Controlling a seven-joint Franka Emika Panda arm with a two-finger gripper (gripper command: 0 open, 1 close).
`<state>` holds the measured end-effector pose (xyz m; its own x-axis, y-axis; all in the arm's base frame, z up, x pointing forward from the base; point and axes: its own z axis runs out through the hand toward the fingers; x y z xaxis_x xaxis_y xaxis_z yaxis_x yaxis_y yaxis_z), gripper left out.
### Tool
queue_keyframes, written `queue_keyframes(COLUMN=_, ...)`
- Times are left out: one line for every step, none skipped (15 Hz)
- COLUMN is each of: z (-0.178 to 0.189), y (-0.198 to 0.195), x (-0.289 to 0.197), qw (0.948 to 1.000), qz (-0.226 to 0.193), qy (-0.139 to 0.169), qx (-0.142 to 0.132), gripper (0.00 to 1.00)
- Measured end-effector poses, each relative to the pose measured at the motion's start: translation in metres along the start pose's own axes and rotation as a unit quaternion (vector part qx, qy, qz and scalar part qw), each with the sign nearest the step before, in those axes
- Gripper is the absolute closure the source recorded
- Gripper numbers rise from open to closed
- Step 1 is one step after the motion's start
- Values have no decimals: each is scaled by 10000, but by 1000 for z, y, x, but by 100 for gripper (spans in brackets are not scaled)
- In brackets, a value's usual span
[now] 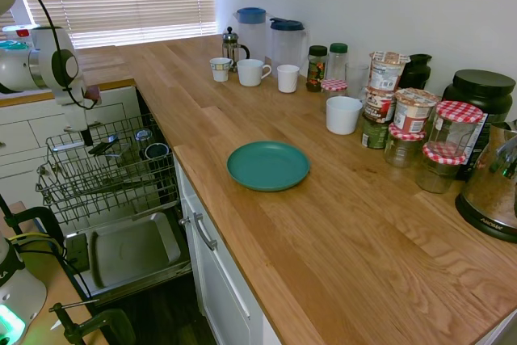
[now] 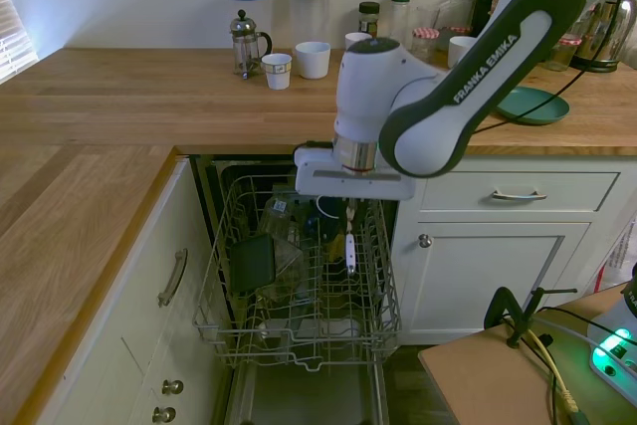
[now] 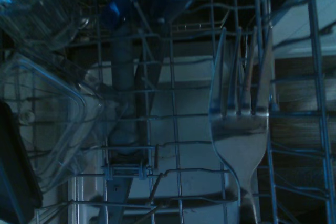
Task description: Put the fork in the dishwasher
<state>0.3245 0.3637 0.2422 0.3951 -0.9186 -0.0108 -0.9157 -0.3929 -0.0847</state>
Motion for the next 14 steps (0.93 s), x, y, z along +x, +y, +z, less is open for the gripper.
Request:
queue_keyframes(z=14, y=4, x=-2, qw=10000, qz=27, qy=6, qx=-7, gripper=100)
queue_keyframes(z=27, y=6, x=0, qw=10000, qz=63, qy=17, qx=-21, gripper=100)
queue_keyframes(z=40, y=7, x=4, qw=9999, qz=93, qy=33, qx=-30, gripper=100)
queue_keyframes(z=52, y=7, x=8, qw=9999, qz=119, qy=53, qx=-31, gripper=100)
queue_keyframes(z=62, y=7, x=12, qw=9999, qz=147, qy=69, qx=-43, gripper=100)
queue_keyframes(z=71, y=5, x=15, qw=9998, qz=166, qy=69, qx=-61, gripper=100)
queue_keyframes(z=80, y=2, x=16, qw=9998, qz=170, qy=59, qx=-73, gripper=100)
queue_keyframes(z=87, y=-1, x=17, qw=9998, qz=179, qy=49, qx=-96, gripper=100)
queue_keyframes(z=95, y=-3, x=17, qw=9997, qz=192, qy=36, qx=-126, gripper=100)
queue_keyframes(z=101, y=-6, x=17, qw=9997, qz=207, qy=28, qx=-159, gripper=100)
queue_keyframes(z=106, y=-8, x=18, qw=9995, qz=252, qy=13, qx=-180, gripper=100)
queue_keyframes(z=111, y=-12, x=20, qw=9994, qz=276, qy=30, qx=-183, gripper=100)
queue_keyframes(z=114, y=-15, x=21, qw=9994, qz=287, qy=46, qx=-184, gripper=100)
queue_keyframes(z=117, y=-16, x=20, qw=9994, qz=278, qy=48, qx=-198, gripper=100)
